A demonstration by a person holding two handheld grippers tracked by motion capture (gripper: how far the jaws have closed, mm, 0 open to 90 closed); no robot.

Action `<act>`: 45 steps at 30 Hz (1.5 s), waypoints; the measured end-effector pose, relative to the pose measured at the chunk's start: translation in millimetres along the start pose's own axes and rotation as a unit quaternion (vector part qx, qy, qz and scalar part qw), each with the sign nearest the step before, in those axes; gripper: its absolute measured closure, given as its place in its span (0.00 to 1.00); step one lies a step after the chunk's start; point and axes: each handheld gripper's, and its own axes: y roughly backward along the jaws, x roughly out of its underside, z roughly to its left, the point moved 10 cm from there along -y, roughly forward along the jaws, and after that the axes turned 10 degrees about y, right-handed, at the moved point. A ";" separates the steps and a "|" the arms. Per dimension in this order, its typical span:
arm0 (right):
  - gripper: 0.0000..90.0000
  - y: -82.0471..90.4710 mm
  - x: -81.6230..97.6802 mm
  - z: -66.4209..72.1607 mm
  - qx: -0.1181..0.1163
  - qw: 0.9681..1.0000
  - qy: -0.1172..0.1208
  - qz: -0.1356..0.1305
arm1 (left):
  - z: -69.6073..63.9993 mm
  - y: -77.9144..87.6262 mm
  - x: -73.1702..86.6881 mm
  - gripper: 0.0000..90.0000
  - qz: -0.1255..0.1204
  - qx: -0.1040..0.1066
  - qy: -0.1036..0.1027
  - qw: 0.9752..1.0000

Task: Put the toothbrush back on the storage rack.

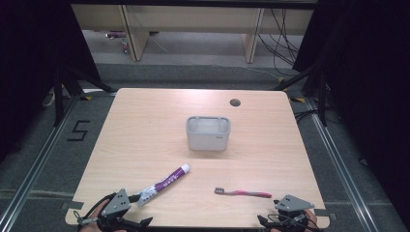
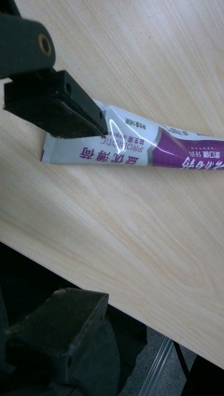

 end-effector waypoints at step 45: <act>0.42 -2.4 -51.0 -6.8 -0.022 0.979 0.185 0.089 | 2.8 -0.3 2.2 0.17 0.012 -0.004 -0.010 1.000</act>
